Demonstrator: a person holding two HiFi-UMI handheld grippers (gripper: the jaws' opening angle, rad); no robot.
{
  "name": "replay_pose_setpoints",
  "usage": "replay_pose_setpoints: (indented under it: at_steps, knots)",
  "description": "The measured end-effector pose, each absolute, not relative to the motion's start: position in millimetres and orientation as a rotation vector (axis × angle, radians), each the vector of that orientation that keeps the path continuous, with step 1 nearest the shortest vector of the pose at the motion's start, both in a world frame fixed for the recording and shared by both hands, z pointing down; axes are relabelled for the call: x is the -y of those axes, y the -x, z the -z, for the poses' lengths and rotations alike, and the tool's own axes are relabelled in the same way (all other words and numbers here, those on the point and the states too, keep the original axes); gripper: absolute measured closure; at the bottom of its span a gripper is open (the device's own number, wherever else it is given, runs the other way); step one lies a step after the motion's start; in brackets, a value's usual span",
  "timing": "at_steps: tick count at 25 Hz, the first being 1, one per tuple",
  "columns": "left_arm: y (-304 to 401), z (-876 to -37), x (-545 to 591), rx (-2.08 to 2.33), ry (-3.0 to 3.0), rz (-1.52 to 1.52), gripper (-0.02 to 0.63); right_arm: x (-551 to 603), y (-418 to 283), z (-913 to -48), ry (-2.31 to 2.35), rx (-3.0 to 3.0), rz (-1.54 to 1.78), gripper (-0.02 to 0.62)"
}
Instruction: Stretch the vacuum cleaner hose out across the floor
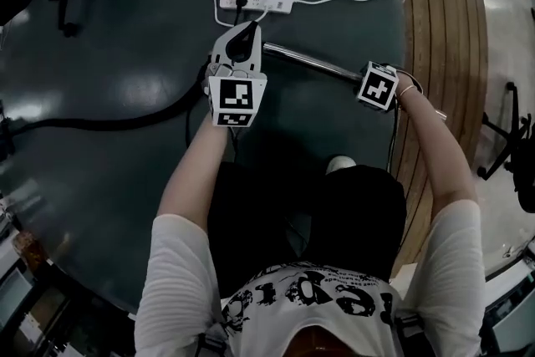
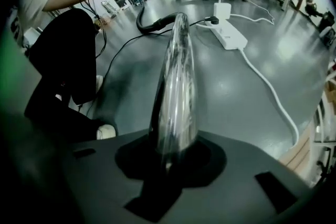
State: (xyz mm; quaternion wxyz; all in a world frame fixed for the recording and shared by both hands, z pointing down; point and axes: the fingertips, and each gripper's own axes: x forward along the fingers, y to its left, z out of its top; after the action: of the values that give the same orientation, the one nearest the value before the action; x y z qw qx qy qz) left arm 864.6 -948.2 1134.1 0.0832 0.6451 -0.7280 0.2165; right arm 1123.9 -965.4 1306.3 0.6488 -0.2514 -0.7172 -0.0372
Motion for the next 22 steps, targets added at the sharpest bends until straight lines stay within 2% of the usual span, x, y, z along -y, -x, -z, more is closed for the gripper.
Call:
replay_pose_setpoints:
  at_steps: [4,9,22]
  knots:
    - [-877.1,-1184.1,960.1,2.164,-1.856,-0.672,0.601,964.8,-1130.9,-1352.9,0.554,1.637,0.016,0.506]
    - [-895.1,-1228.5,956.3,2.122,-1.803,-0.654,0.601,974.8,-1125.9,-1399.1,0.391,1.676,0.14,0.506]
    - [-931.7,-1247.1,937.4,1.98,-1.9,-0.674,0.601,977.8,-1129.5,-1404.5,0.285,1.726,0.115,0.506]
